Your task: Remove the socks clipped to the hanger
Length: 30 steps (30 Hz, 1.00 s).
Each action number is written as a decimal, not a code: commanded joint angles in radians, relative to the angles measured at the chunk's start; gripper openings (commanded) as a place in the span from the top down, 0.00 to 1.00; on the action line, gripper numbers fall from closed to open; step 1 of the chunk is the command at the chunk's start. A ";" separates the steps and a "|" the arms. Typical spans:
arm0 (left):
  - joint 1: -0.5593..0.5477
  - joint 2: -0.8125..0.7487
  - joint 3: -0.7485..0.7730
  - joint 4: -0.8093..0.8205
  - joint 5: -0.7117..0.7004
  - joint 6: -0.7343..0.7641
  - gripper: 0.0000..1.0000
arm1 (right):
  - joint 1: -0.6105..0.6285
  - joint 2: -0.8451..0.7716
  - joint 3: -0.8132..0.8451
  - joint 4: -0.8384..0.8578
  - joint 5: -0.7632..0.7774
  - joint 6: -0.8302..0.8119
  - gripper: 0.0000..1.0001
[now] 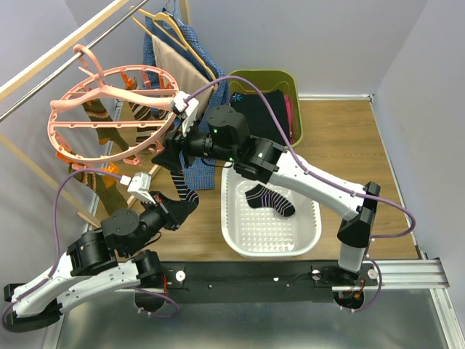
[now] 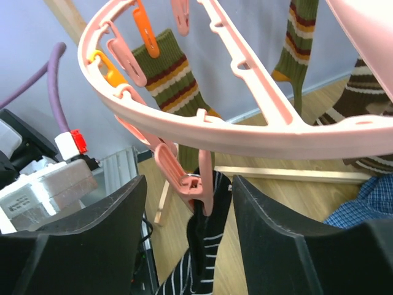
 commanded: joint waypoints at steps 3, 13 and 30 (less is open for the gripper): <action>-0.004 -0.006 0.000 0.011 -0.015 -0.006 1.00 | 0.022 0.023 0.037 0.076 0.025 0.029 0.40; -0.004 -0.007 -0.004 0.011 -0.012 -0.007 1.00 | 0.023 0.014 0.016 0.110 0.071 0.057 0.64; -0.004 -0.004 -0.007 0.011 -0.008 -0.009 1.00 | 0.023 -0.006 -0.026 0.086 0.105 0.046 0.77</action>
